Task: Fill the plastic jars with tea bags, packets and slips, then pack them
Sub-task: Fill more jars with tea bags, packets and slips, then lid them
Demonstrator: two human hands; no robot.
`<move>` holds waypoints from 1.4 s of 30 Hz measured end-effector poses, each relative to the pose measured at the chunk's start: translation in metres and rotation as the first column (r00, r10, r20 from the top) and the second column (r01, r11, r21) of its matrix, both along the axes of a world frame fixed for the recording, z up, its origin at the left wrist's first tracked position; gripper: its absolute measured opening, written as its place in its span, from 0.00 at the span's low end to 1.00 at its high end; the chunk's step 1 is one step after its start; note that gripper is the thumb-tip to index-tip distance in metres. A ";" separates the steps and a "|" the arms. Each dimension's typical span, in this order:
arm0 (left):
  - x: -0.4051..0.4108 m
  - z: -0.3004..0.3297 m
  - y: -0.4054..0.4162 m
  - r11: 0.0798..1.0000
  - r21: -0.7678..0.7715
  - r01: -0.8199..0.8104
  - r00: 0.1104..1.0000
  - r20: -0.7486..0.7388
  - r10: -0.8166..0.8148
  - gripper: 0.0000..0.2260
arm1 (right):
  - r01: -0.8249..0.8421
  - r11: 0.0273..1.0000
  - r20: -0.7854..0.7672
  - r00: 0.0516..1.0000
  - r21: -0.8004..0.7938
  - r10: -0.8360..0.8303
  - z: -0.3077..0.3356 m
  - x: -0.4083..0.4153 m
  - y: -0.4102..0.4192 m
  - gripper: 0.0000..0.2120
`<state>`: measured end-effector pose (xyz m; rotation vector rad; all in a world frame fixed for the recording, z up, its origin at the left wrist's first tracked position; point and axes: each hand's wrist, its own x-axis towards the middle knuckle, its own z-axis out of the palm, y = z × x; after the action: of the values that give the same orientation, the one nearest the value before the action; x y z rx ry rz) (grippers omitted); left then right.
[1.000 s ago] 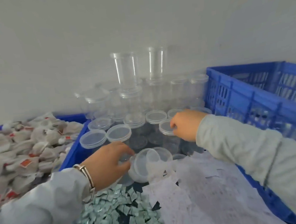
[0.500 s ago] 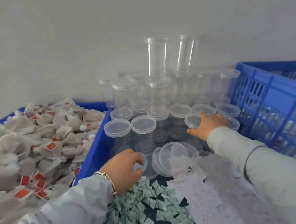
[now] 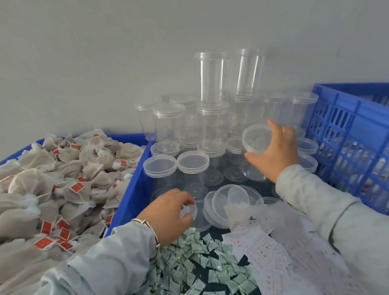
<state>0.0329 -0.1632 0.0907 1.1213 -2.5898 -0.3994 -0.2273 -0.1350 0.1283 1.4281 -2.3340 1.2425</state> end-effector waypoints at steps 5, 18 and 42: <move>0.002 0.018 0.020 0.999 -0.023 0.027 0.937 -0.348 -0.033 0.22 | -0.245 0.861 -0.062 0.968 -0.446 0.243 0.017 0.055 0.038 0.52; 0.046 0.045 0.061 0.986 0.090 0.141 0.963 -0.243 -0.115 0.48 | -0.693 0.635 -0.152 0.708 -0.343 0.690 -0.036 0.138 0.087 0.51; 0.026 0.021 0.046 0.840 0.526 -0.130 0.972 -0.098 0.212 0.45 | -0.434 0.882 -0.527 0.801 -0.186 0.284 -0.109 0.109 0.074 0.41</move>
<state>0.0587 -0.1169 0.1113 1.4087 -2.2757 -1.1431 -0.1187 -0.0606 0.0193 1.8669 -1.5145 1.0814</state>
